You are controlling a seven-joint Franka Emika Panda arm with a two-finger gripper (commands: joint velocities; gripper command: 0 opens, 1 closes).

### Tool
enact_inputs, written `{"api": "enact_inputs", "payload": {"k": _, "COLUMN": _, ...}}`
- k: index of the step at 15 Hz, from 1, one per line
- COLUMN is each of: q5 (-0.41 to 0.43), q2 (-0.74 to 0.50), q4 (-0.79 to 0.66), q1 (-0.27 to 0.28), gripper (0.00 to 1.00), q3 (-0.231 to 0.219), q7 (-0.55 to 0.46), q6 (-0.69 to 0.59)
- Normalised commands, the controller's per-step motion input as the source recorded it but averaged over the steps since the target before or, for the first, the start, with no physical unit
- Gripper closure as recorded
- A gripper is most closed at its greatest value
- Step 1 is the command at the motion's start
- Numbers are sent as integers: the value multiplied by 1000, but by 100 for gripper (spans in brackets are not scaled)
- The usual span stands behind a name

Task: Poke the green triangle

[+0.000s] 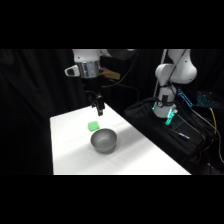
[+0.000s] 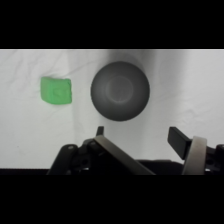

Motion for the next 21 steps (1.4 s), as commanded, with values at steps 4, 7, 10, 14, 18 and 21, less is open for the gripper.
{"api": "enact_inputs", "payload": {"k": 4, "q5": -41, "q2": -9, "q4": 3, "q1": -25, "gripper": 0, "q3": 12, "q7": -10, "q6": 17}}
{"api": "enact_inputs", "payload": {"k": 7, "q5": -119, "q2": -46, "q4": -11, "q1": -68, "gripper": 0, "q3": -38, "q7": -74, "q6": 47}}
{"api": "enact_inputs", "payload": {"k": 10, "q5": -164, "q2": -45, "q4": -2, "q1": -111, "gripper": 0, "q3": -75, "q7": -139, "q6": 82}}
{"api": "enact_inputs", "payload": {"k": 14, "q5": -95, "q2": -14, "q4": 49, "q1": -146, "gripper": 0, "q3": -84, "q7": -233, "q6": 68}}
{"api": "enact_inputs", "payload": {"k": 18, "q5": -74, "q2": 20, "q4": 104, "q1": -144, "gripper": 50, "q3": -84, "q7": -227, "q6": 50}}
{"api": "enact_inputs", "payload": {"k": 21, "q5": -30, "q2": 81, "q4": 165, "q1": -111, "gripper": 86, "q3": -58, "q7": -178, "q6": 62}}
